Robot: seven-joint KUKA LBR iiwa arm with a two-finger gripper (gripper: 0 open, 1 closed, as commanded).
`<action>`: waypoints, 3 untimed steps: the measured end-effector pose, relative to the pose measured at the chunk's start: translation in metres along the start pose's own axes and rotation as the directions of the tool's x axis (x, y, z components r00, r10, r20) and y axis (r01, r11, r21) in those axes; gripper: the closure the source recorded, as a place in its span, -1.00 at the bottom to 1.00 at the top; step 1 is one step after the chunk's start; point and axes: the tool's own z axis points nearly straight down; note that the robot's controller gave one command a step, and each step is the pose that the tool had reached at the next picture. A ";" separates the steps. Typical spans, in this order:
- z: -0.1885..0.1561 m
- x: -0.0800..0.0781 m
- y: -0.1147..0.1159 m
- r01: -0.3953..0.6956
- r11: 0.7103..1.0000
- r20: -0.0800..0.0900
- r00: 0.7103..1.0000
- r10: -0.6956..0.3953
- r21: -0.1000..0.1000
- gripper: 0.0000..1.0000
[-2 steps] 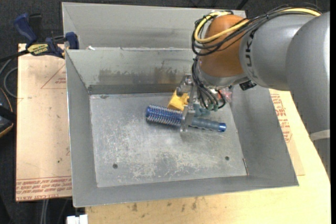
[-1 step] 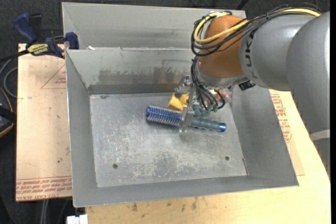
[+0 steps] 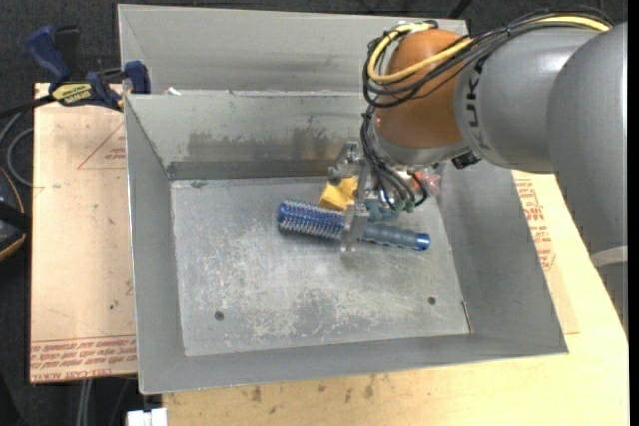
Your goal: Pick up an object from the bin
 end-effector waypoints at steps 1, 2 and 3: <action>0.001 0.003 -0.003 0.003 1.000 -0.005 1.000 -0.003 0.004 -1.00; 0.000 0.003 -0.005 -0.065 0.998 0.002 0.998 0.065 0.005 -1.00; 0.000 0.002 -0.004 -0.111 0.994 0.004 0.994 0.111 0.003 -1.00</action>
Offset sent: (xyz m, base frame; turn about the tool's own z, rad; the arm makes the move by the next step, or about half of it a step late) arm -0.0525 -0.0240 -0.0260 -0.0051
